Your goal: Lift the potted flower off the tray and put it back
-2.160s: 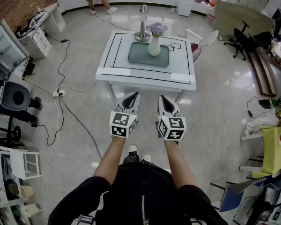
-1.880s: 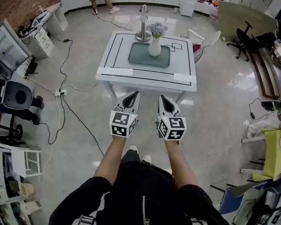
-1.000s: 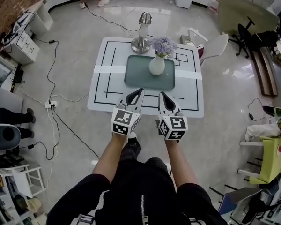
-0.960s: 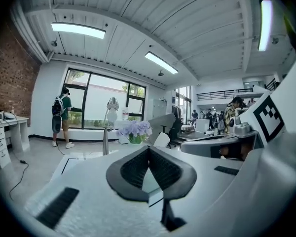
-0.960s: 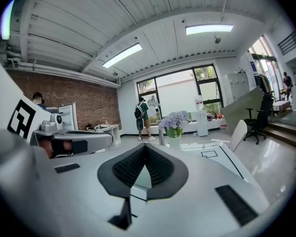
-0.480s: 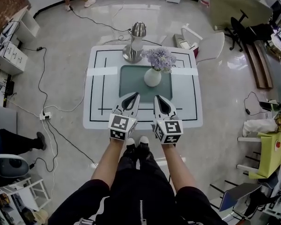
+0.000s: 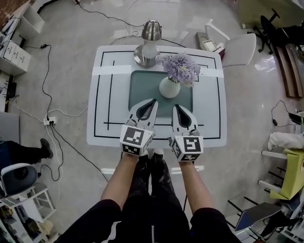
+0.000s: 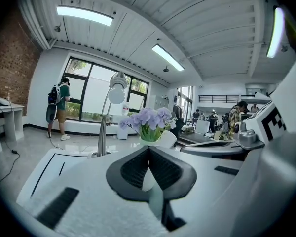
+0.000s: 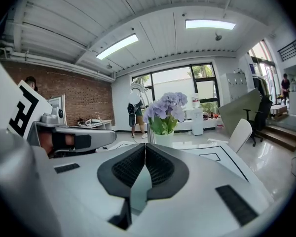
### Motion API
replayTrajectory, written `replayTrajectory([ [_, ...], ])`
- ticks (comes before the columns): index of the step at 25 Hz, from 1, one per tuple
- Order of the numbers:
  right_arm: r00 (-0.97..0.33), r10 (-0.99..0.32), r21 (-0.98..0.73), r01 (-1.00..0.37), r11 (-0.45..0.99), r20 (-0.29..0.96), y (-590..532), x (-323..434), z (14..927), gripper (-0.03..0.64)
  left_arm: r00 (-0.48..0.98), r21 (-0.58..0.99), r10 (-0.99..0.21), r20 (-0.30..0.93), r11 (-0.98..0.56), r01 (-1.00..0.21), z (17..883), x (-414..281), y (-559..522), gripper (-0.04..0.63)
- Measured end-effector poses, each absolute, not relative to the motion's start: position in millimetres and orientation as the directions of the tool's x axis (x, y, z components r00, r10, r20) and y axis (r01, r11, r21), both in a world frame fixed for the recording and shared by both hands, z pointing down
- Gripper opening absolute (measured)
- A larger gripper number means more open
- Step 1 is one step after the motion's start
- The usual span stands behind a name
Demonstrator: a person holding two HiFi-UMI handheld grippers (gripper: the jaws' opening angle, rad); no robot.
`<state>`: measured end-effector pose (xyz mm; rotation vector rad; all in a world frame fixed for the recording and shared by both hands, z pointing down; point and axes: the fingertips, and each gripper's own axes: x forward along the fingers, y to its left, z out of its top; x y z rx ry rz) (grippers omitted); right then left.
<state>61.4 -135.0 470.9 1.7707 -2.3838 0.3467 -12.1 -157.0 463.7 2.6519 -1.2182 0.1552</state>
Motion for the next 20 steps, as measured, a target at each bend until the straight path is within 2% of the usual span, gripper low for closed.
replayTrajectory([
  [8, -0.285, -0.926, -0.112, -0.958, 0.265, 0.248, -165, 75, 517, 0.008, 0.662, 0.133, -0.726, 0.186, -0.649, -0.749, 498, 9, -181, 0.006],
  [14, -0.264, -0.935, -0.056, -0.965, 0.258, 0.236, -179, 80, 523, 0.013, 0.643, 0.181, -0.740, 0.197, -0.617, -0.766, 505, 3, -180, 0.006],
  [17, -0.259, -0.943, -0.037, -0.966, 0.257, 0.208, -192, 79, 520, 0.115, 0.642, 0.174, -0.738, 0.209, -0.618, -0.767, 511, 1, -179, 0.006],
  [20, -0.246, -0.953, -0.008, -0.968, 0.249, 0.175, -204, 80, 518, 0.254, 0.657, 0.181, -0.726, 0.206, -0.631, -0.754, 511, 5, -180, 0.006],
])
